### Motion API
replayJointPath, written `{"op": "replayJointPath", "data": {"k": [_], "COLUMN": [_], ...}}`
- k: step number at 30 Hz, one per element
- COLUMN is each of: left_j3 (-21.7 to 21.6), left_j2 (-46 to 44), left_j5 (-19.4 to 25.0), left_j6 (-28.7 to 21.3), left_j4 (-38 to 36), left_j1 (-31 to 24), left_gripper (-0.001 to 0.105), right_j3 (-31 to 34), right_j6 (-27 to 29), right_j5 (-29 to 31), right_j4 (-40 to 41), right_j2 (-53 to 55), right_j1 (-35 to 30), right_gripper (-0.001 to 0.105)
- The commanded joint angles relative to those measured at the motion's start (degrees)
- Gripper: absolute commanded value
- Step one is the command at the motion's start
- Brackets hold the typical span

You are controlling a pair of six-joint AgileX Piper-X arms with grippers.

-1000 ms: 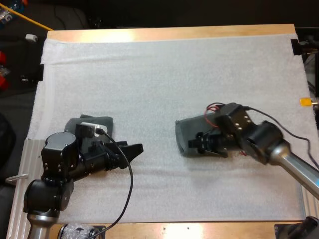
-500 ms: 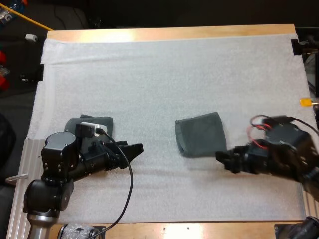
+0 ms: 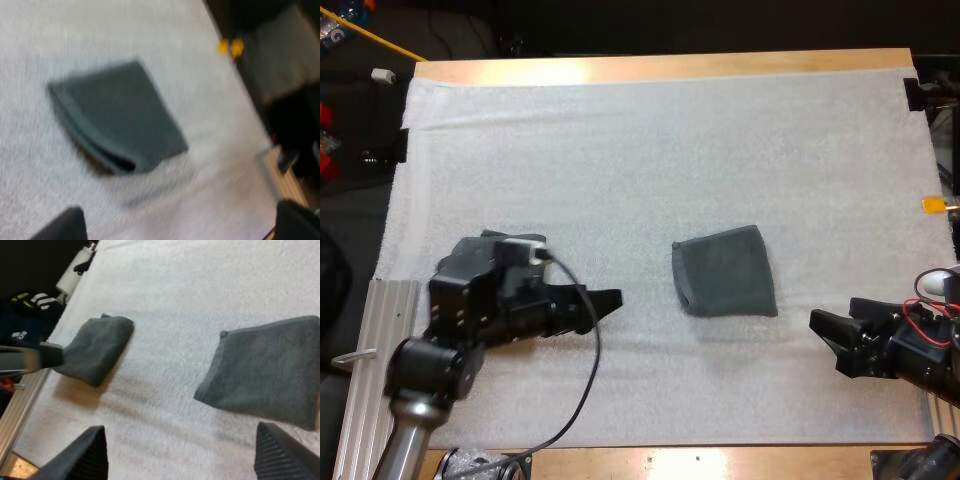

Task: Pick towel from pile, fold and stack

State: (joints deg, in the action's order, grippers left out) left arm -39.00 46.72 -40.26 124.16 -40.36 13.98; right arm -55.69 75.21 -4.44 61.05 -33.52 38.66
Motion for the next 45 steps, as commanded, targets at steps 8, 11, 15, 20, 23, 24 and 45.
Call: {"op": "replayJointPath", "data": {"k": [8, 11, 15, 20, 23, 24, 45], "left_j3": [-0.3, -0.3, -0.3, -0.3, -0.5, -0.9, -9.3], "left_j2": [15.9, 22.5, 31.3, 38.7, 42.3, 43.4, 52.4], "left_j5": [4.0, 4.0, 4.0, 3.8, 2.8, 2.3, 1.0], "left_j6": [8.2, 12.8, 19.5, 24.4, 25.8, 25.8, 30.9], "left_j4": [14.9, 21.0, 27.5, 31.5, 32.2, 32.2, 31.0], "left_j1": [8.1, 9.7, 10.2, 10.2, 10.2, 10.2, 18.3], "left_gripper": [0.073, 0.073, 0.073, 0.073, 0.073, 0.073, 0.073], "right_j3": [-0.3, -0.3, -0.3, -0.3, -0.3, -0.3, -0.3], "right_j6": [0.5, 0.5, 0.5, 0.5, 0.5, 0.5, 0.5], "right_j5": [0.8, 0.8, 0.8, 0.8, 0.8, 0.8, 0.8], "right_j4": [0.9, 0.9, 0.9, 0.9, 0.9, 0.9, 0.9], "right_j2": [0.0, 0.0, 0.0, 0.0, 0.0, 0.0, 0.0], "right_j1": [0.0, 0.0, 0.0, 0.0, 0.0, 0.0, 0.0], "right_gripper": [0.061, 0.061, 0.061, 0.061, 0.061, 0.061, 0.061]}}
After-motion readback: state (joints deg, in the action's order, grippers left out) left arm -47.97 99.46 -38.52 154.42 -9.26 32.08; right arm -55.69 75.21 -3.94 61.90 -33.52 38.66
